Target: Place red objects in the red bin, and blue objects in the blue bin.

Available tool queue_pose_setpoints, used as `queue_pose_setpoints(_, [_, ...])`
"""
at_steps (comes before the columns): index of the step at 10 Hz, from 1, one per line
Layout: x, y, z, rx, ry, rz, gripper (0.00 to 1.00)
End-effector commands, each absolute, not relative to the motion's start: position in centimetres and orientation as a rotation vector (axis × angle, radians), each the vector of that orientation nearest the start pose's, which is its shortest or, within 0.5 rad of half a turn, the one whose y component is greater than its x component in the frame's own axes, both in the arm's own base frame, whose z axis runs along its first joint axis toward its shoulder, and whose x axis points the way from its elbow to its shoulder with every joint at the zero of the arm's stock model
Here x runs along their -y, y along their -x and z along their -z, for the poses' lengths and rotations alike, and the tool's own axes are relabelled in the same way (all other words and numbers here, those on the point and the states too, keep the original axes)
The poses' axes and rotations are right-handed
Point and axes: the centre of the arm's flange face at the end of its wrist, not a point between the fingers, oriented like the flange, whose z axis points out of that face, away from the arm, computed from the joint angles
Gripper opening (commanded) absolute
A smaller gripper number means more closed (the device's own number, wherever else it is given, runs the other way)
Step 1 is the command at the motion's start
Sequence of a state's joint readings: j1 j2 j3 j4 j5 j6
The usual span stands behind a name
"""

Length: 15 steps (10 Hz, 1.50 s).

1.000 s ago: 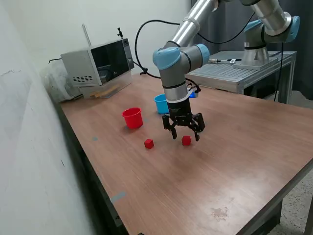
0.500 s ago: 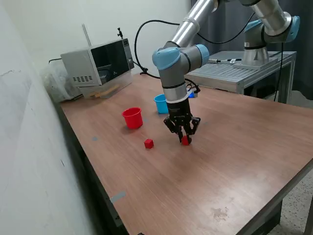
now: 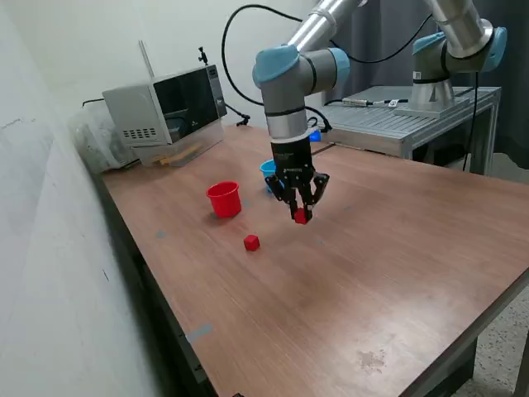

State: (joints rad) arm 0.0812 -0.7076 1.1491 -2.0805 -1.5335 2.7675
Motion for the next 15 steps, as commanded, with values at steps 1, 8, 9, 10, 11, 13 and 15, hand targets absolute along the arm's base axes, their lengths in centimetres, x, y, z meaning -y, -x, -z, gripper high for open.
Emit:
queue_pose_setpoints(1, [15.6, 77.6, -23.9, -1.778, 2.671, -0.166, 0.00])
queue_pose_setpoints(8, [-6.7, 80.4, -27.9, -2.184, 2.353, -0.280, 0.00])
queue_pose_setpoints(9, [-7.8, 80.5, -27.3, -2.213, 2.326, -0.275, 0.00])
queue_pose_setpoints(10, [-8.6, 80.7, -25.9, -2.226, 2.314, -0.272, 0.00])
queue_pose_setpoints(11, [-9.4, 80.8, -24.3, -2.253, 2.284, -0.251, 0.00])
queue_pose_setpoints(13, [-9.5, 81.1, -21.7, -2.255, 2.275, -0.230, 0.00])
queue_pose_setpoints(15, [-9.4, 81.3, -21.0, -2.274, 2.263, -0.219, 0.00])
